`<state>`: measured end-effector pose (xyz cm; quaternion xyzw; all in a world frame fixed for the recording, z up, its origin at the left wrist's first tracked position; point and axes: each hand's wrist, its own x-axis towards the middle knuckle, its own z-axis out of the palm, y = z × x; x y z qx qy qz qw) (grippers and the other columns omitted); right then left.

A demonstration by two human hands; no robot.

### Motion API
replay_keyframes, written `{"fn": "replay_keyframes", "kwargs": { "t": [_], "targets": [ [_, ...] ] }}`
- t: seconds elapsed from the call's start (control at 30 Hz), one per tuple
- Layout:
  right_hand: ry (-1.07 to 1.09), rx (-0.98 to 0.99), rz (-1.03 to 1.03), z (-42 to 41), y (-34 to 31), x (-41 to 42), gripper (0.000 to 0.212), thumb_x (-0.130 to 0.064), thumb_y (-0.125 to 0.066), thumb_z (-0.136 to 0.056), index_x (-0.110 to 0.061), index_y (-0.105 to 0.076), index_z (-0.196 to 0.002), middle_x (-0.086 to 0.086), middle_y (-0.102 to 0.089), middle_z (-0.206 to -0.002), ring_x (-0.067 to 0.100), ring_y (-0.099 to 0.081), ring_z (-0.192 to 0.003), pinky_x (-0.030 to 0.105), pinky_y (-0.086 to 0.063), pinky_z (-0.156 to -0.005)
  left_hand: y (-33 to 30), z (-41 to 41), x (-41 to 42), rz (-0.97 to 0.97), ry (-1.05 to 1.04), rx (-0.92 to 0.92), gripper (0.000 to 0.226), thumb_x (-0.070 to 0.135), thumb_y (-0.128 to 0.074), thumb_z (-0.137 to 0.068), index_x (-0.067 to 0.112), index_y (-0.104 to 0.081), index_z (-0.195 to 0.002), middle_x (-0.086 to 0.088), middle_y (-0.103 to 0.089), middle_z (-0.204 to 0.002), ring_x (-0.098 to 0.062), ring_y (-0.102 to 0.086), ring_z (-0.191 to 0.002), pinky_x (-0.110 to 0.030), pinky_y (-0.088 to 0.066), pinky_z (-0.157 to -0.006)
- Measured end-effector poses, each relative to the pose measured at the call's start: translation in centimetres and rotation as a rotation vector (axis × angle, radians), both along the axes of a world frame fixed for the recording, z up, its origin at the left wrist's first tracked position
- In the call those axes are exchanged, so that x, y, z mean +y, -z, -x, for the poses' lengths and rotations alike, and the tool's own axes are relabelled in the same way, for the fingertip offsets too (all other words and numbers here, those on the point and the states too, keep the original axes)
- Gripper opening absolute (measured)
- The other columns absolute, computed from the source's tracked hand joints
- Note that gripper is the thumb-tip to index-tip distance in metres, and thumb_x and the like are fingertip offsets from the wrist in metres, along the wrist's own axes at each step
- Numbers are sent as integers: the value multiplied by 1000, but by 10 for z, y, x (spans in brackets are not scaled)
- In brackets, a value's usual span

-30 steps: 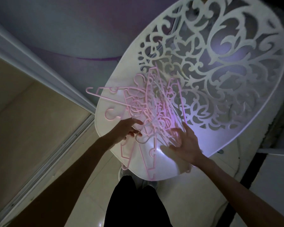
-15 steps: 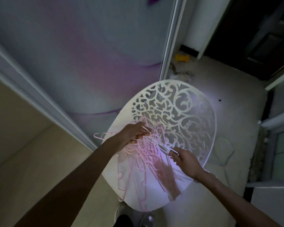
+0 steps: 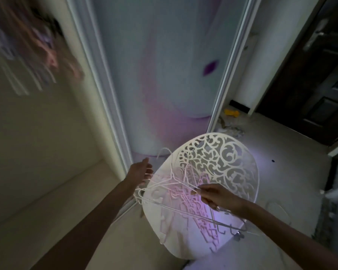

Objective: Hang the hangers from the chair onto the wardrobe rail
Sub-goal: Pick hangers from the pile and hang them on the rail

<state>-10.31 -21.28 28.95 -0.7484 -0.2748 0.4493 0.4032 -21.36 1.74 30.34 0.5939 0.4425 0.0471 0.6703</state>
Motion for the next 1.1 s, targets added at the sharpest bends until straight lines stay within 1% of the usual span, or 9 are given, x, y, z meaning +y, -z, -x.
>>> {"fn": "replay_keyframes", "kwargs": {
  "t": [0.07, 0.17, 0.23, 0.33, 0.43, 0.63, 0.8, 0.97, 1.1],
  "targets": [
    [17, 62, 5, 27, -10, 21, 25, -19, -46, -98, -6, -65, -107, -6, -45, -52, 5, -33, -41, 14, -28, -43, -11, 39, 4, -34, 44, 61, 35, 22, -45, -97, 10, -55, -65, 9, -53, -32, 1, -45, -25, -10, -31, -34],
    [32, 111, -14, 85, -20, 55, 24, -17, -48, -97, -3, -63, -108, 5, -45, -60, 5, -35, -37, 13, -29, -39, -21, 100, 1, 16, 259, 170, 30, 25, -42, -97, 17, -61, -75, 13, -65, -50, 0, -59, -52, -15, -38, -54],
    [27, 120, -25, 129, -26, 78, 23, -18, -48, -97, -3, -62, -106, 4, -48, -58, 4, -38, -35, 14, -30, -39, -25, 134, 0, 90, 241, 123, 22, 25, -41, -98, 18, -56, -84, 6, -67, -72, -7, -60, -67, -18, -44, -59],
    [-2, 124, -53, 198, -32, 107, 20, -25, -48, -97, -11, -62, -91, 5, -52, -64, 9, -43, -42, 17, -32, -44, -31, 187, 0, 174, 93, -34, 4, 23, -43, -98, 22, -46, -98, -1, -58, -85, -9, -60, -62, -21, -43, -62],
    [-29, 148, -94, 254, -39, 130, 27, -30, -49, -96, -7, -62, -103, 3, -54, -63, 11, -47, -46, 19, -36, -47, -34, 238, 16, 126, -51, -117, 43, 16, -50, -95, 29, -31, -132, 3, -59, -89, -5, -63, -59, -23, -44, -65],
    [-128, 187, -104, 320, -74, 165, 18, -26, -46, -98, -22, -63, -96, 3, -59, -60, 11, -50, -46, 17, -39, -44, -60, 321, 62, 18, -186, -105, 65, 15, -63, -86, 19, -29, -142, 6, -65, -80, 1, -62, -58, -20, -47, -61],
    [-263, 218, -126, 358, -105, 202, 21, -24, -39, -100, -15, -56, -108, 9, -64, -73, 16, -57, -54, 21, -48, -51, -87, 365, 97, -71, -182, -123, 5, 20, -63, -79, 20, -58, -81, 8, -59, -62, -3, -55, -55, -19, -48, -52],
    [-236, 198, -192, 363, -116, 246, 21, -22, -41, -100, -11, -57, -107, 10, -63, -79, 18, -59, -61, 23, -53, -55, -99, 392, 140, -124, -346, -91, 15, 9, -45, -93, 19, -56, -92, 1, -48, -68, -4, -49, -43, -17, -45, -46],
    [-160, 189, -217, 339, -122, 293, 20, -20, -41, -100, -12, -58, -107, 10, -61, -72, 13, -55, -52, 20, -48, -49, -109, 400, 190, -140, -381, -13, 21, 16, -49, -92, 20, -61, -74, 3, -52, -72, -8, -42, -55, -19, -42, -54]
  ]
}}
